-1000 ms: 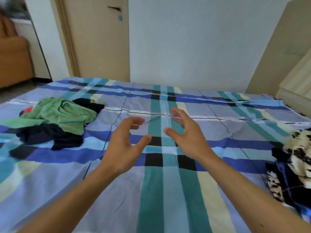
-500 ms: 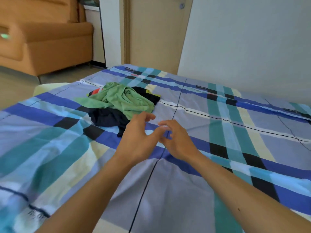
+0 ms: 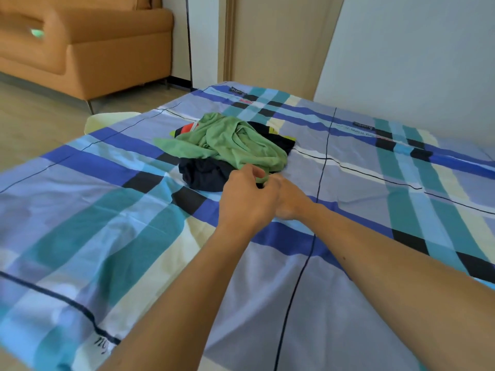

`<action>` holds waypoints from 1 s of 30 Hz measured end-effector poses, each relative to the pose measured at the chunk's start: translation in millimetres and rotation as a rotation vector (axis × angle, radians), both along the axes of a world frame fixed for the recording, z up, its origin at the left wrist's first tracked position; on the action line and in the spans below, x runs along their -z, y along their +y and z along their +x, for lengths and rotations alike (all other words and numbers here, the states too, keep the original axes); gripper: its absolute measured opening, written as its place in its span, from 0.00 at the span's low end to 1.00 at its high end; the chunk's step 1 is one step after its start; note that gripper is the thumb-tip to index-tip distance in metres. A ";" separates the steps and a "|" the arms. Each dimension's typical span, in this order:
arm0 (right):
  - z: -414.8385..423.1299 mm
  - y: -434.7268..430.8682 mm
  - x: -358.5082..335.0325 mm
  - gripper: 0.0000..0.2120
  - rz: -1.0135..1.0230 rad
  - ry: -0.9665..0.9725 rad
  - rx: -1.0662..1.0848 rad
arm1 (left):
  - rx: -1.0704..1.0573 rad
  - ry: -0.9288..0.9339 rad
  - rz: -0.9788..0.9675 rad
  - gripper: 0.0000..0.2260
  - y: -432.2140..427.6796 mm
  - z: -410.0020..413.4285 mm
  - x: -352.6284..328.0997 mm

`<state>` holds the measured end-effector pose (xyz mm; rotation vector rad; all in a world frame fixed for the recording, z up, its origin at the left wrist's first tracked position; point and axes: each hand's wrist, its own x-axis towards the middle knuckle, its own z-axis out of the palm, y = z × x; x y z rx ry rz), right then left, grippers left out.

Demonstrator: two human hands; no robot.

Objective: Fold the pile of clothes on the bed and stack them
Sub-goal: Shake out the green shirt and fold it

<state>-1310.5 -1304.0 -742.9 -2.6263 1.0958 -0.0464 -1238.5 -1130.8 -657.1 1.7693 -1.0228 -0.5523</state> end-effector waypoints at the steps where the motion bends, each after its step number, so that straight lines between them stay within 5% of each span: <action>1: -0.6 4.7 -5.9 0.12 0.005 -0.035 0.009 | 0.001 0.005 0.006 0.15 -0.8 -1.1 0.4; 4: -10.5 15.8 -24.1 0.11 -0.041 -0.131 0.020 | 0.009 0.016 0.033 0.11 -1.9 -4.9 0.5; 10: -70.4 40.1 -42.4 0.08 -0.123 -0.179 0.044 | 0.084 -0.030 0.124 0.21 -7.5 -14.5 6.9; 13: -111.6 63.1 -55.4 0.17 -0.111 -0.214 0.049 | 0.142 -0.190 0.171 0.21 -12.4 -26.0 13.7; 17: -159.9 102.8 -74.2 0.15 -0.060 -0.329 0.096 | 0.301 -0.489 0.253 0.26 -13.6 -50.8 23.8; 22: -217.6 149.0 -96.6 0.12 0.021 -0.476 0.184 | 0.414 -0.652 0.261 0.37 -17.8 -94.7 36.6; 27: -276.8 182.5 -109.7 0.08 0.185 -0.690 0.247 | 0.211 -0.775 0.093 0.28 -24.1 -122.4 43.0; 30: -308.8 198.8 -114.6 0.06 0.220 -0.727 0.240 | 0.246 -0.686 0.062 0.17 -22.4 -131.6 44.1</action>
